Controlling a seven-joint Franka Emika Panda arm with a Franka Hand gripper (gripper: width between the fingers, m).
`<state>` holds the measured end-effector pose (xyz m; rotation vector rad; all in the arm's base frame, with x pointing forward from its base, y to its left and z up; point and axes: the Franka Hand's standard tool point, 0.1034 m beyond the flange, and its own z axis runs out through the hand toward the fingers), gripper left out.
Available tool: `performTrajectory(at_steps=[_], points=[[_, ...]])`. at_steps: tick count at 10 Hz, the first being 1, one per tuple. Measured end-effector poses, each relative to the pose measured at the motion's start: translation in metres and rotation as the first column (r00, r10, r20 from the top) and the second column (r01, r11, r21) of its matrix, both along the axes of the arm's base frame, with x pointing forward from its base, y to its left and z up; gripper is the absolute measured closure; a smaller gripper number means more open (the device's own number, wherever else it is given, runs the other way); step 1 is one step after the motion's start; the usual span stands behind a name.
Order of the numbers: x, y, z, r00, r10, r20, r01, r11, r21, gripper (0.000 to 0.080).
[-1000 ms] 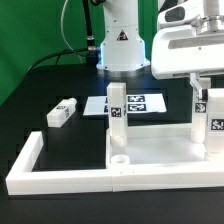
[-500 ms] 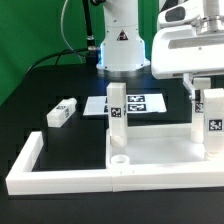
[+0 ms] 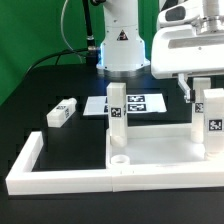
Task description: Assemble desk
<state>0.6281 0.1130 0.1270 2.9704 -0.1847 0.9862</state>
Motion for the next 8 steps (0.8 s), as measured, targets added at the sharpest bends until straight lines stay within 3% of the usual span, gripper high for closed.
performTrajectory(at_steps=[2, 5, 6, 7, 8], points=[[0.000, 0.000, 0.000, 1.000, 0.008, -0.001, -0.008, 1.000, -0.006, 0.0151], [0.018, -0.012, 0.027, 0.999, 0.024, -0.042, -0.025, 1.000, -0.004, 0.0151], [0.020, -0.018, 0.026, 0.996, 0.026, -0.081, -0.026, 1.000, -0.006, 0.0151], [0.021, -0.028, 0.026, 0.979, 0.023, -0.201, -0.023, 1.000, 0.001, 0.0151], [0.024, -0.030, 0.029, 0.960, 0.013, -0.281, -0.004, 1.000, 0.031, 0.0151]])
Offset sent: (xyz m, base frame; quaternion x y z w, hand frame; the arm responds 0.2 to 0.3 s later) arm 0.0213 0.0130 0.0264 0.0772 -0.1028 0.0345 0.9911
